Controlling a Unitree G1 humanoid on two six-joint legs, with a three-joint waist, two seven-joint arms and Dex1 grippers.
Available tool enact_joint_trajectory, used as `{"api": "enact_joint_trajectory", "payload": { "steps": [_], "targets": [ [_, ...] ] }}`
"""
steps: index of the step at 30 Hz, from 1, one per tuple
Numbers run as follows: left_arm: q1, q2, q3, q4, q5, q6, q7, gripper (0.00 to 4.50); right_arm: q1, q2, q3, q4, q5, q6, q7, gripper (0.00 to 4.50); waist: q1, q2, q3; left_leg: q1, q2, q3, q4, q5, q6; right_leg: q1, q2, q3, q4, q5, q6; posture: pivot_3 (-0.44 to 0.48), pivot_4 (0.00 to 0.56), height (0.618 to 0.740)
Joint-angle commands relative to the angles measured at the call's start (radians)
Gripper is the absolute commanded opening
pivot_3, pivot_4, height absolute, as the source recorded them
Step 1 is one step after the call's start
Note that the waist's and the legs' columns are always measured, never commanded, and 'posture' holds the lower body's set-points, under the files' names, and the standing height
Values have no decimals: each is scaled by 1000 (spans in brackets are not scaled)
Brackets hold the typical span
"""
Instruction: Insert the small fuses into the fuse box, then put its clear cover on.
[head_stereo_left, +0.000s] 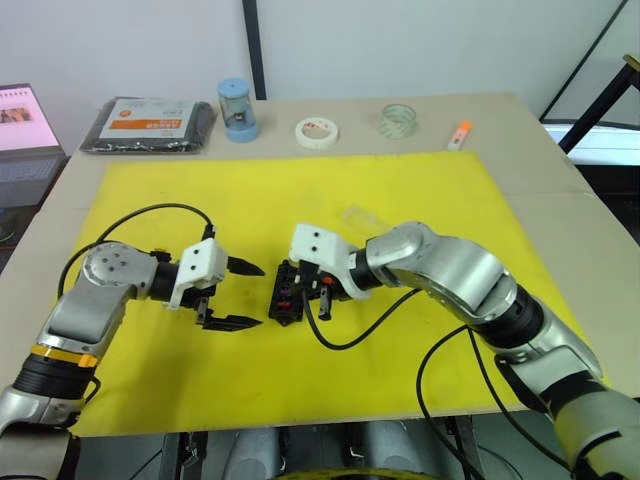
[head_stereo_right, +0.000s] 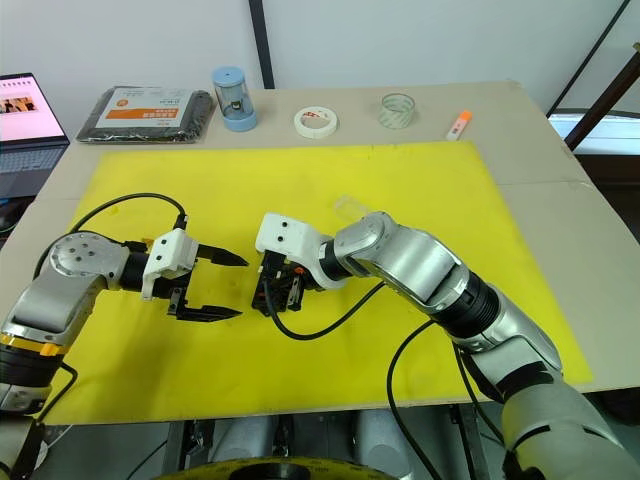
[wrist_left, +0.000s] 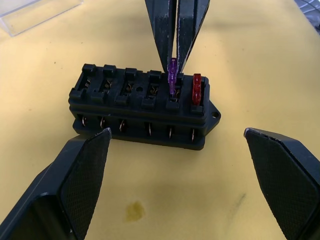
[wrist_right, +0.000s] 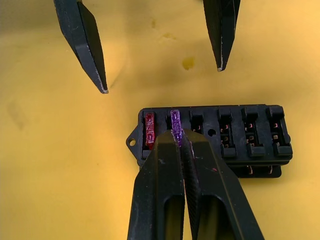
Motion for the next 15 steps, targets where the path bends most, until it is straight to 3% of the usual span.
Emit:
{"api": "enact_joint_trajectory", "payload": {
  "steps": [1,15],
  "targets": [
    [-1,-1,3,-26,1,-12,4,4468,1,4,-4,-8,-10,-15,7,0,0,0,0,0,0,0,0,0,0,0,0,0,0,0,0,0,150,740],
    [-1,-8,1,-30,2,-11,15,4468,1,11,20,0,-50,-30,4,0,0,0,0,0,0,0,0,0,0,0,0,0,0,0,0,0,150,740]
  ]
}}
